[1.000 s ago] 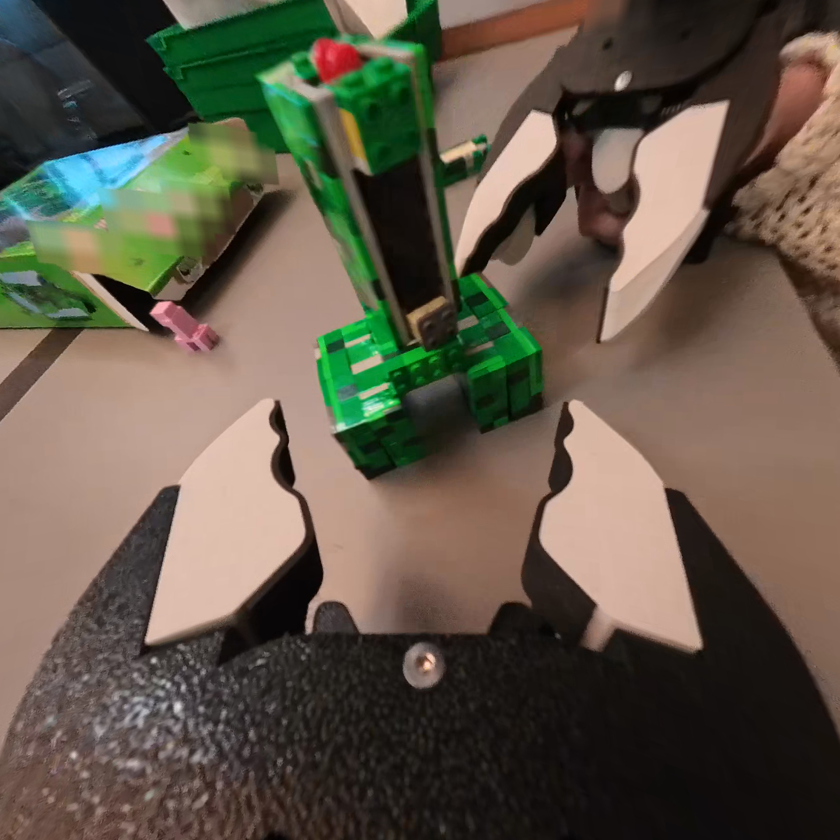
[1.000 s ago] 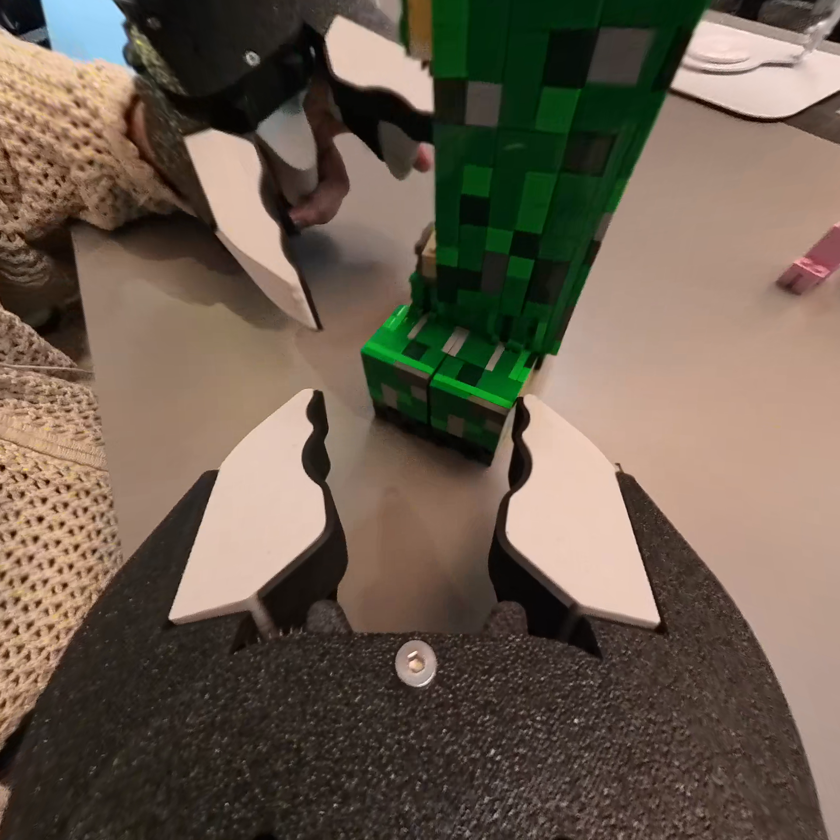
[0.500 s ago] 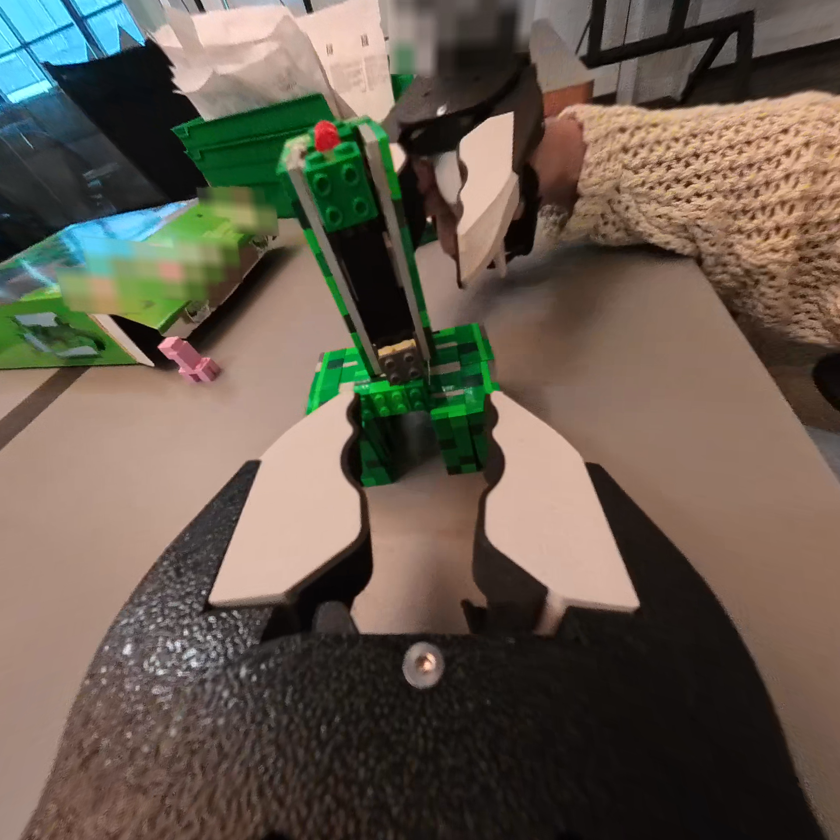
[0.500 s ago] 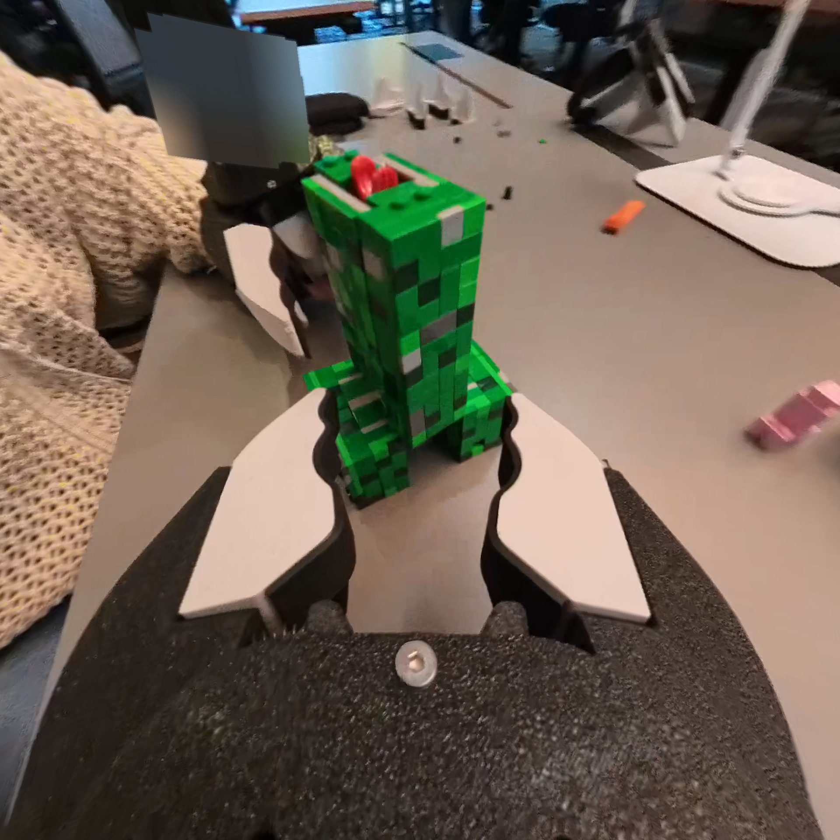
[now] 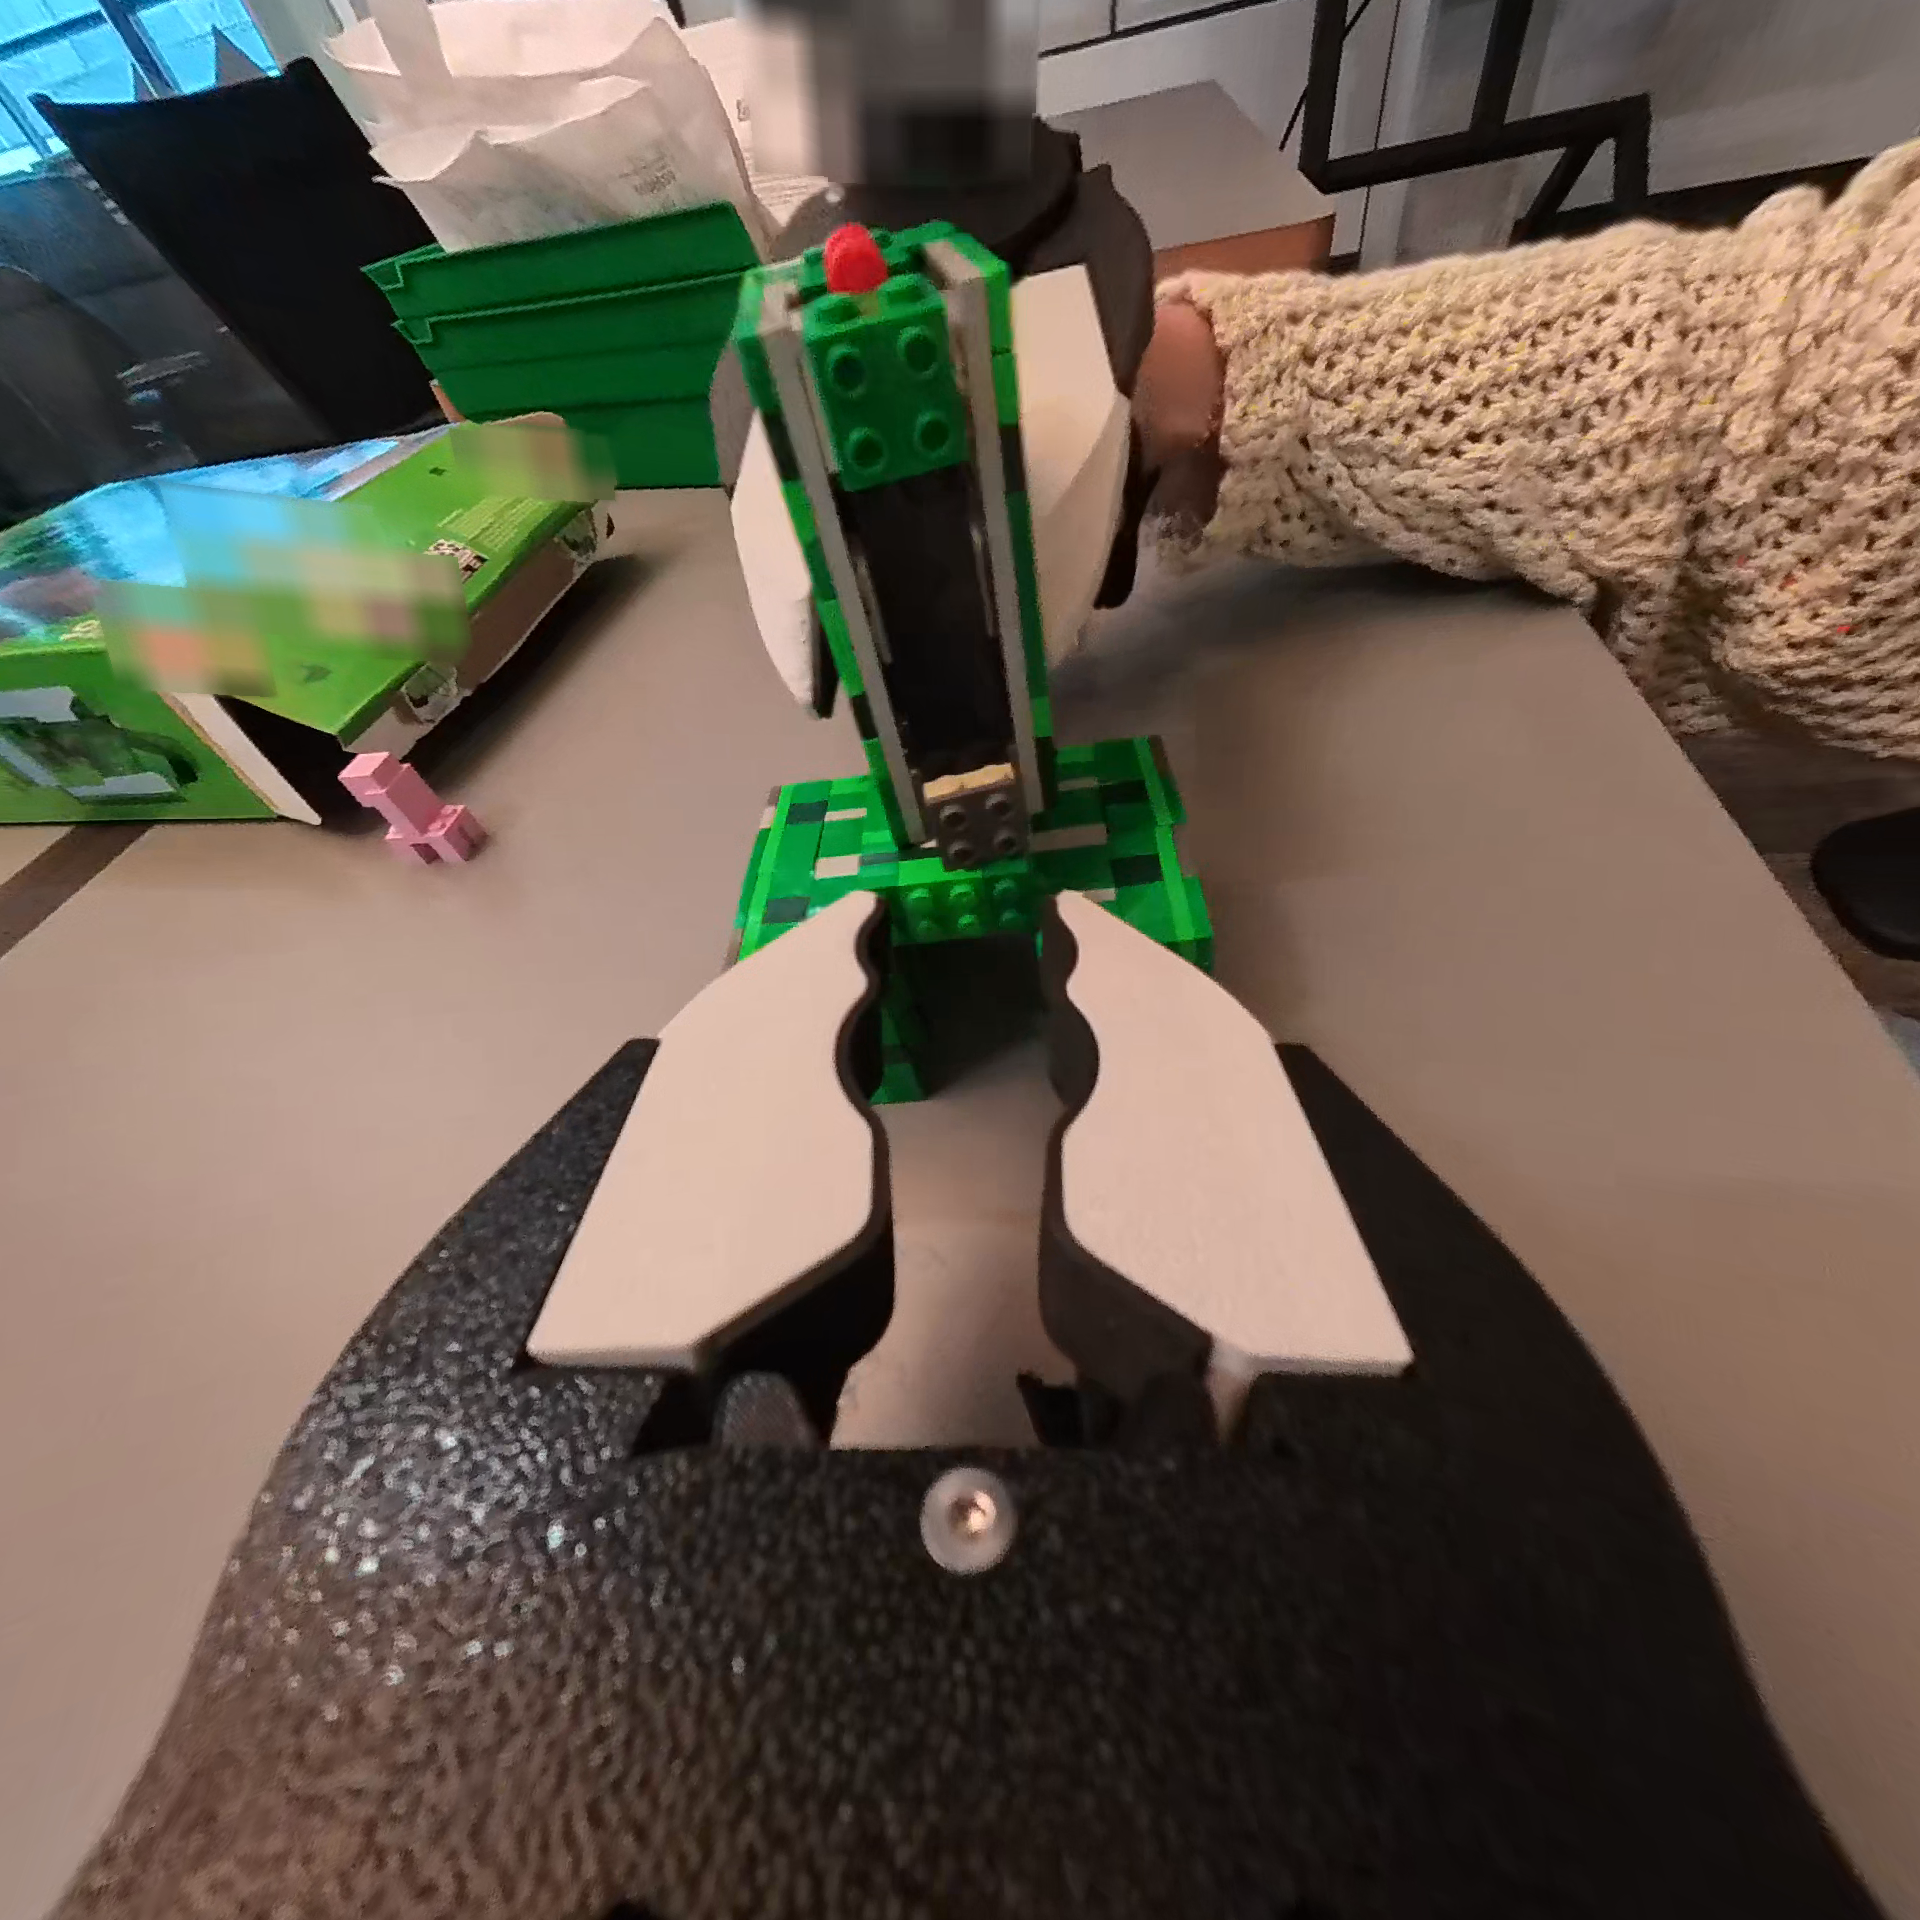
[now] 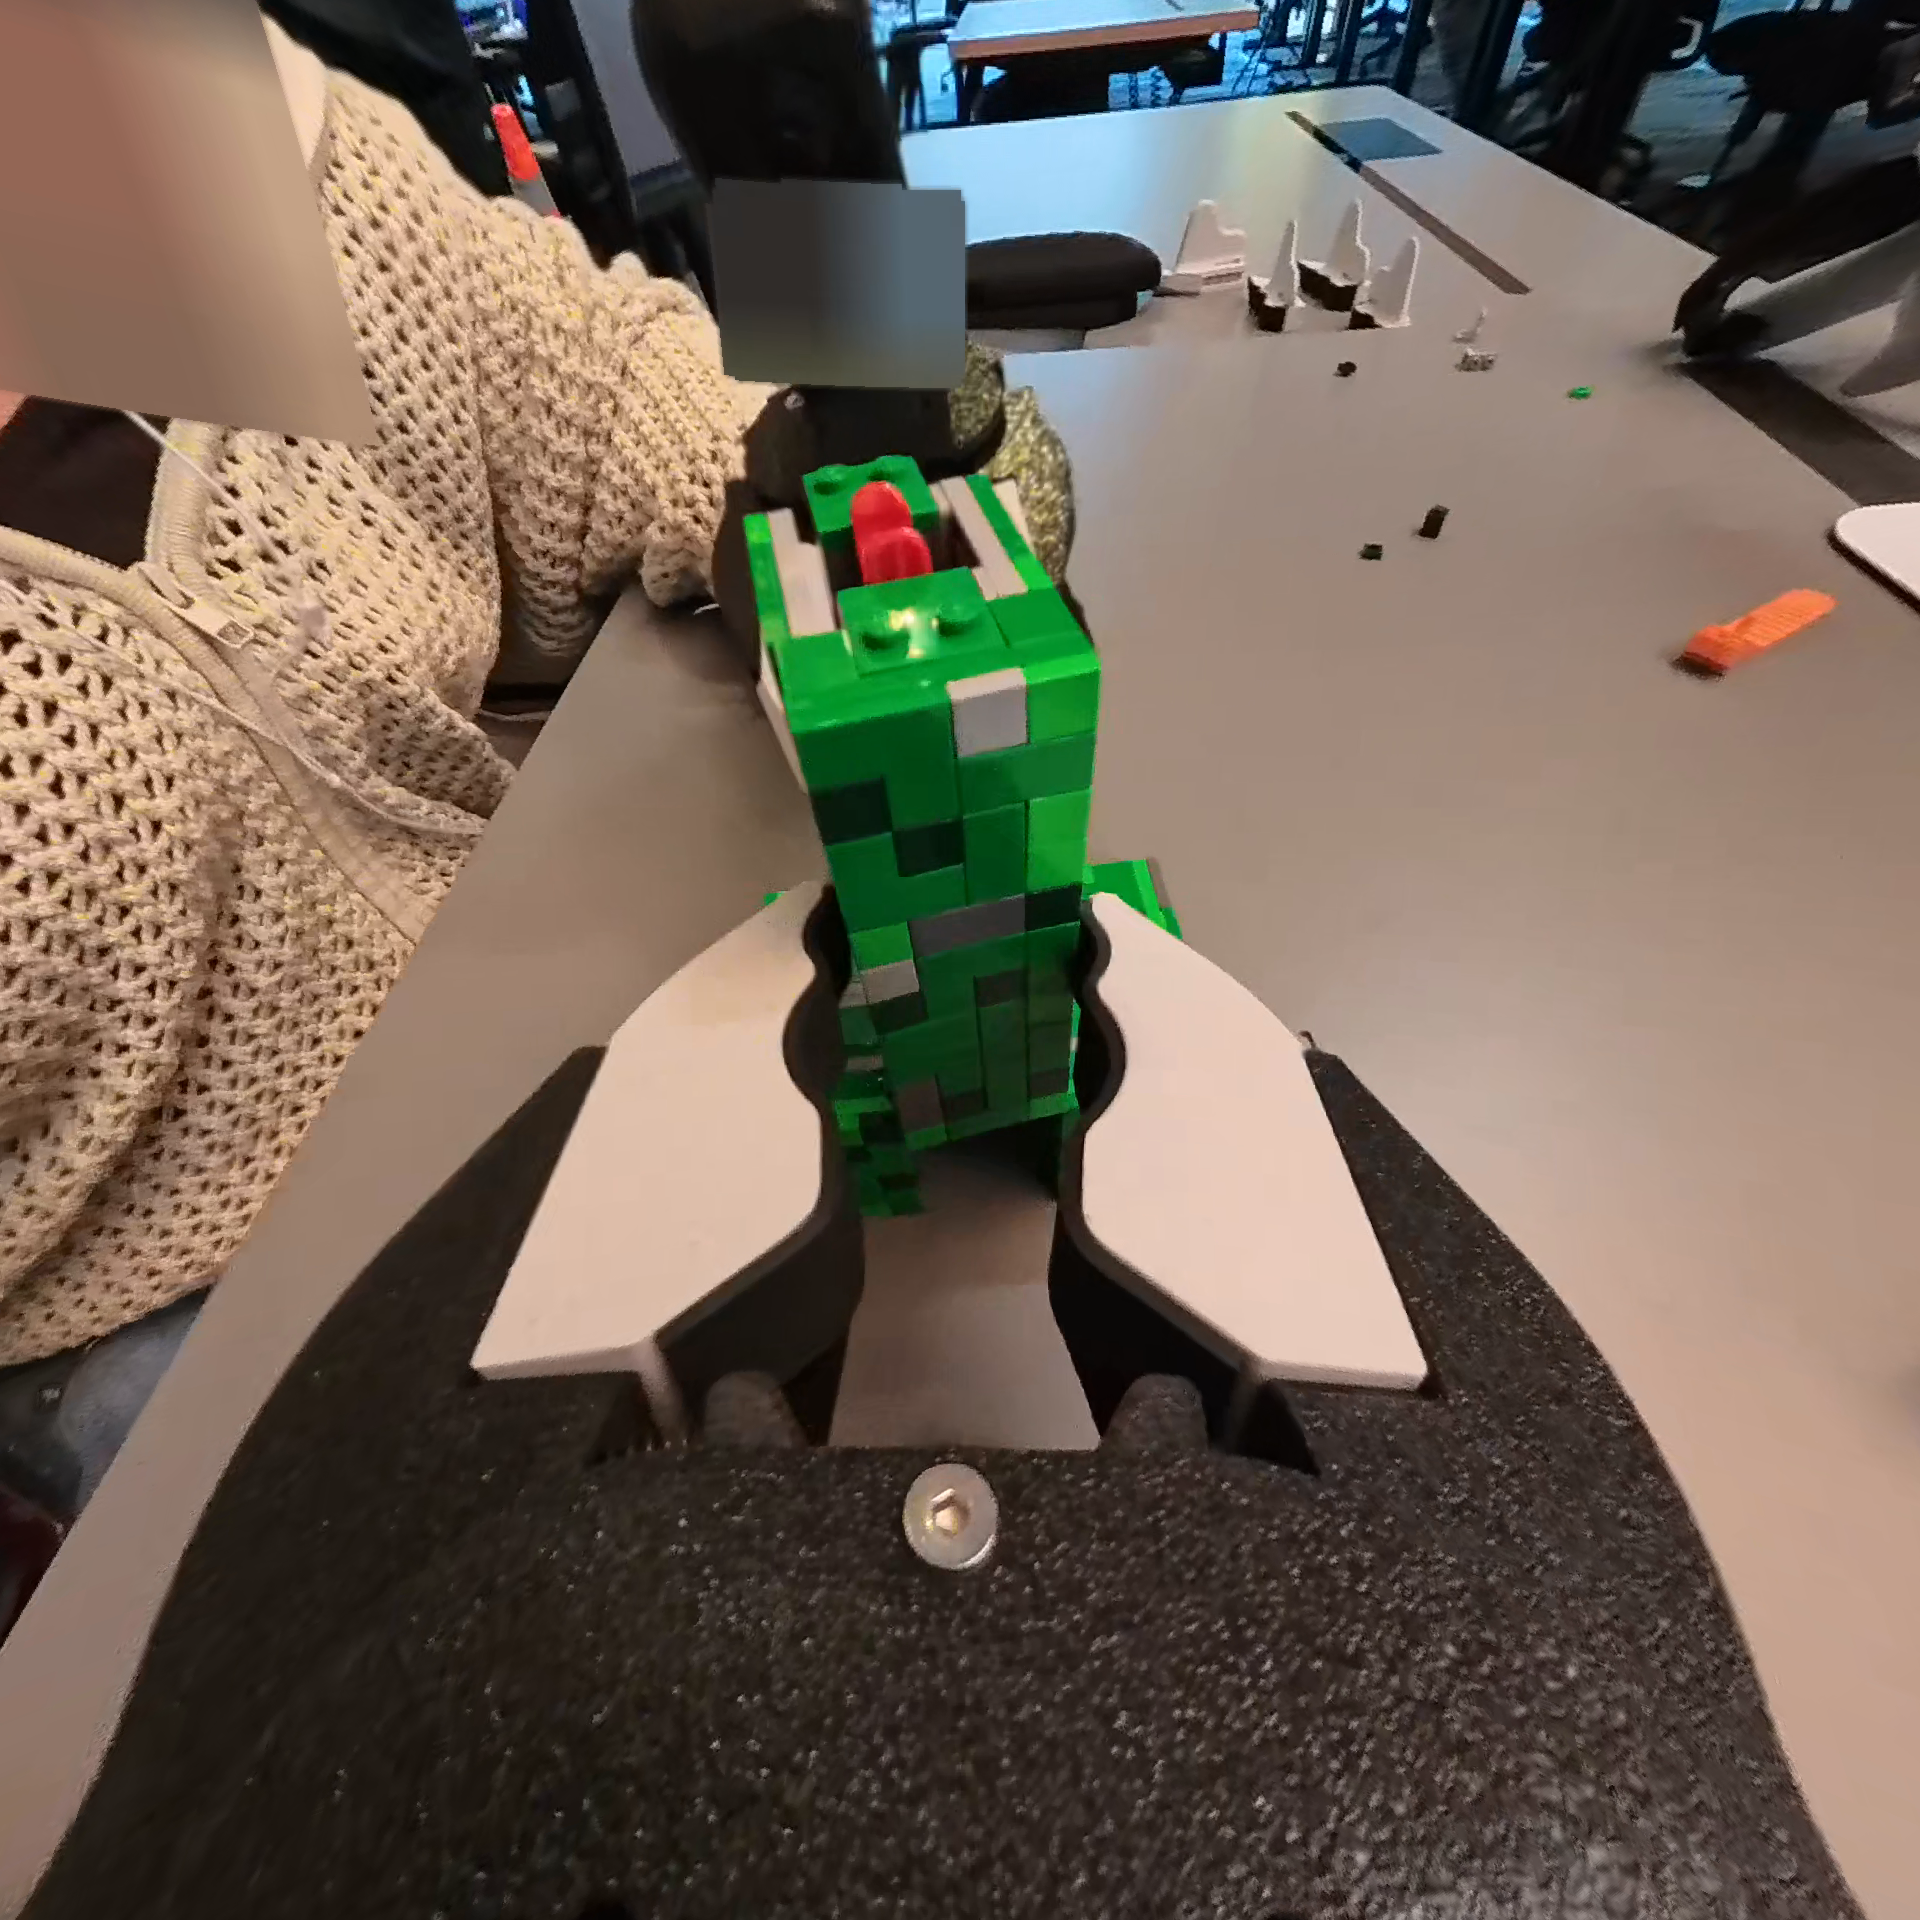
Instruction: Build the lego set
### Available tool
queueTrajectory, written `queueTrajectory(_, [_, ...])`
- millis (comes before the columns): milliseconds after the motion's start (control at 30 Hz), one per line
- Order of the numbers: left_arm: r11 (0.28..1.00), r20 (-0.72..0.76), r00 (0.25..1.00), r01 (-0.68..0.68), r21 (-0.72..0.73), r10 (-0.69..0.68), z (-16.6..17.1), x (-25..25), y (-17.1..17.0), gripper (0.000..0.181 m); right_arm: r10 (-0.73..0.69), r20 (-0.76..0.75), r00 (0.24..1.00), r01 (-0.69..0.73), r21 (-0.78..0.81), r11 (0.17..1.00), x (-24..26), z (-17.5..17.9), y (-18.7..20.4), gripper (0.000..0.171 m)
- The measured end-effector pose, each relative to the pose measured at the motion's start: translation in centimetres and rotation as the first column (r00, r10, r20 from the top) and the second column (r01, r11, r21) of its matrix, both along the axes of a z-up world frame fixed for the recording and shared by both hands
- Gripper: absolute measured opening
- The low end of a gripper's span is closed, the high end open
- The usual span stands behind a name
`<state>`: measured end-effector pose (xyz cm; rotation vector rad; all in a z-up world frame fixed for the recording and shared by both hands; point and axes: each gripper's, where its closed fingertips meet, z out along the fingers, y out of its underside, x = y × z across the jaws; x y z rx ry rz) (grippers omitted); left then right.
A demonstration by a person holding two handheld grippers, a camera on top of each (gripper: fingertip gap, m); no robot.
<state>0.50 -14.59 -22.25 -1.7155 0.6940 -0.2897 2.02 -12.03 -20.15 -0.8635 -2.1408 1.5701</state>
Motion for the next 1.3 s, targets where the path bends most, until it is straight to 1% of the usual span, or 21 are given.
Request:
queueTrajectory(100, [1.0, -0.026, 1.0, 0.005, -0.002, -0.005, -0.2, 0.0, -0.1, 0.026, -0.029, -0.024, 0.999, 0.029, -0.016, 0.999, -0.1, 0.1, 0.1, 0.04])
queueTrajectory(267, [1.0, -0.008, 1.0, -0.006, -0.017, 0.006, -0.2, 0.0, 0.5, 0.024, -0.099, -0.066, 0.993, 0.098, -0.024, 0.995, -0.2, 0.1, 0.5, 0.039])
queueTrajectory(500, [0.999, -0.024, 0.999, -0.044, -0.014, 0.043, -0.3, -0.2, 0.4, 0.024, -0.165, -0.117, 0.979, 0.162, -0.031, 0.986, -0.7, 0.1, 0.9, 0.039])
queueTrajectory(700, [0.996, -0.038, 0.995, -0.091, -0.019, 0.09, -0.5, -0.2, 0.1, 0.025, -0.156, -0.127, 0.98, 0.15, -0.055, 0.987, -0.6, 0.1, 0.6, 0.038])
queueTrajectory(867, [0.989, -0.059, 0.987, -0.146, 0.013, 0.146, 0.1, -0.4, 0.5, 0.035, -0.159, -0.134, 0.978, 0.153, -0.053, 0.987, -0.6, 0.1, 0.6, 0.038])
queueTrajectory(967, [0.988, -0.102, 0.983, -0.152, 0.041, 0.155, 0.5, -0.4, 0.7, 0.047, -0.159, -0.137, 0.978, 0.154, -0.051, 0.987, -0.6, 0.1, 0.6, 0.038])
queueTrajectory(1000, [0.989, -0.115, 0.983, -0.138, 0.053, 0.143, 0.8, -0.3, 0.8, 0.052, -0.158, -0.137, 0.978, 0.152, -0.052, 0.987, -0.5, 0.1, 0.6, 0.038])
queueTrajectory(1133, [0.996, -0.085, 0.995, -0.052, 0.071, 0.058, 2.3, 0.2, 1.3, 0.053, -0.156, -0.14, 0.978, 0.15, -0.052, 0.987, -0.5, 0.1, 0.6, 0.038])
queueTrajectory(1233, [1.0, -0.106, 0.994, -0.003, 0.005, 0.004, 1.7, 0.4, 2.0, 0.059, -0.158, -0.143, 0.977, 0.152, -0.055, 0.987, -0.5, 0.2, 0.6, 0.038])
queueTrajectory(1300, [0.999, -0.102, 0.994, 0.031, -0.04, -0.035, 1.0, 0.7, 2.4, 0.059, -0.159, -0.146, 0.976, 0.153, -0.054, 0.987, -0.5, 0.2, 0.6, 0.038])
